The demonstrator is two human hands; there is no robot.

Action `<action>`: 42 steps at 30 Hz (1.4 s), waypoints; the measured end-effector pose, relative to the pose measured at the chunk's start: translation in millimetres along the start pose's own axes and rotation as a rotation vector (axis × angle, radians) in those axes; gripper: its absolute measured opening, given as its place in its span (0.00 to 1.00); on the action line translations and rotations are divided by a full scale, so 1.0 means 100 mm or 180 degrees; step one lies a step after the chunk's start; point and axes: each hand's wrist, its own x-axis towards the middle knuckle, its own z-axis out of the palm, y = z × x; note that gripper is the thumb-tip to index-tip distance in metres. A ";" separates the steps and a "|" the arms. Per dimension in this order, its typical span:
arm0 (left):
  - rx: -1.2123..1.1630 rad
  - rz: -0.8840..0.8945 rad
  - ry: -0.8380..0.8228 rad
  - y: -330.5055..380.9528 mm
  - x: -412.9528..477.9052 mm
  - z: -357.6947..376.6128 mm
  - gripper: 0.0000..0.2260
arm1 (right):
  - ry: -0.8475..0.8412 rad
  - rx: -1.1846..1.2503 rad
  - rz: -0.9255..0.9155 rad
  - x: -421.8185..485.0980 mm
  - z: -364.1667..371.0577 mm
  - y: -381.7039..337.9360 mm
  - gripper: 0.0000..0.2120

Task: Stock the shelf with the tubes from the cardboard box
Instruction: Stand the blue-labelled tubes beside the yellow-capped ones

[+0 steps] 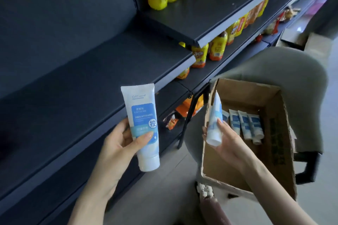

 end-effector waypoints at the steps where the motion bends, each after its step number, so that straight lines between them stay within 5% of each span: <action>1: -0.0013 0.0086 0.0069 0.07 -0.11 -0.10 0.19 | -0.0069 0.0051 -0.0058 -0.05 0.13 0.01 0.41; 4: -0.0073 0.0300 0.0280 0.27 -0.43 -0.39 0.19 | -0.0268 0.0153 -0.0064 -0.24 0.50 0.07 0.26; 12: -0.0055 0.0916 0.0727 0.90 -1.19 -1.12 0.16 | -0.0664 -0.0282 0.0194 -0.55 1.65 0.20 0.49; 19: -0.0087 0.1502 0.1144 1.42 -1.67 -1.56 0.16 | -0.1382 -0.0799 -0.0285 -0.93 2.63 0.05 0.29; 24: -0.0031 0.1791 0.1361 1.71 -2.06 -1.83 0.22 | -0.1862 -0.1141 -0.0733 -1.17 3.23 -0.09 0.47; 27: -0.0026 0.1937 0.1624 1.84 -2.28 -1.99 0.21 | -0.2315 -0.1145 -0.0758 -1.30 3.57 -0.13 0.41; 31: 0.0061 0.2119 0.1949 1.99 -2.49 -2.17 0.24 | -0.2741 -0.1194 -0.0695 -1.42 4.07 -0.13 0.22; 36: 0.0042 0.2349 0.2333 2.14 -2.53 -2.30 0.33 | -0.3144 -0.1393 -0.0773 -1.37 4.75 -0.13 0.21; 42: 0.0018 0.2470 0.2652 2.30 -2.28 -2.40 0.15 | -0.3245 -0.1740 -0.0905 -0.90 5.57 -0.25 0.19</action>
